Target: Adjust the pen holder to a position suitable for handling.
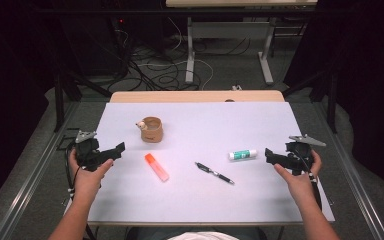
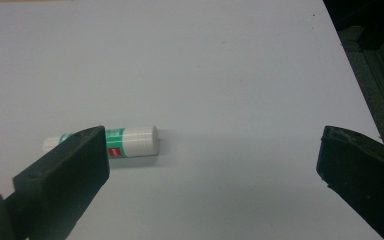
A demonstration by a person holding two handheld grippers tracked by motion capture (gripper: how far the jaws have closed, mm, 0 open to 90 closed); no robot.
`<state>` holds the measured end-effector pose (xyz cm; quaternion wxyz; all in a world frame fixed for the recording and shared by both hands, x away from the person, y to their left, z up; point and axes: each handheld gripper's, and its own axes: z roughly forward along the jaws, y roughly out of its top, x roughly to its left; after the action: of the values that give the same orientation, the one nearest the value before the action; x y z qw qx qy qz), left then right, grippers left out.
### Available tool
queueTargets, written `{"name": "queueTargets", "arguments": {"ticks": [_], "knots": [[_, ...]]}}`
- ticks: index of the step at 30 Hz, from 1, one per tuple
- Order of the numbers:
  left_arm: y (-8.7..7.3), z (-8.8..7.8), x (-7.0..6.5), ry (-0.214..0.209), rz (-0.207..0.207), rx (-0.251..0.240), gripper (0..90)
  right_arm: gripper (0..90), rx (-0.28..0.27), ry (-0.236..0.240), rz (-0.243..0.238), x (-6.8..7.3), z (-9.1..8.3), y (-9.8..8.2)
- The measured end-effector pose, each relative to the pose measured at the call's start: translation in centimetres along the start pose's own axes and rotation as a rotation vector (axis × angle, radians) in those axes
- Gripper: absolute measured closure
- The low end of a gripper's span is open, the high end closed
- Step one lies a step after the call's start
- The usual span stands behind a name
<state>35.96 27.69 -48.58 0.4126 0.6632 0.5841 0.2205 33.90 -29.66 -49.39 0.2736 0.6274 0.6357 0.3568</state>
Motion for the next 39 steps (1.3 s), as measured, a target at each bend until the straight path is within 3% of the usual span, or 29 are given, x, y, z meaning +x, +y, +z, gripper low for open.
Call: {"name": "queueTargets", "arguments": {"ticks": [10,18,24,30,39], "knots": [[0.1,0.6,-0.4,-0.002,0.023,0.007,0.9,0.9,0.013,0.017,0.018,-0.3,0.5,-0.3],[0.9,0.9,-1.2,-0.033,0.046,0.017,1.9,1.0,0.029,0.021,-0.003,0.1,0.9,-0.6],[2.4,1.0,-1.9,-0.033,0.061,-0.002,7.1,1.3,0.042,0.029,-0.007,0.3,1.1,-0.8],[5.0,2.0,-2.8,-0.015,0.102,-0.019,15.8,1.3,0.038,0.028,0.000,0.4,1.1,-0.7],[7.8,2.8,-4.1,-0.003,0.164,0.012,17.9,1.3,0.044,0.032,0.012,0.4,1.2,-0.8]]}}
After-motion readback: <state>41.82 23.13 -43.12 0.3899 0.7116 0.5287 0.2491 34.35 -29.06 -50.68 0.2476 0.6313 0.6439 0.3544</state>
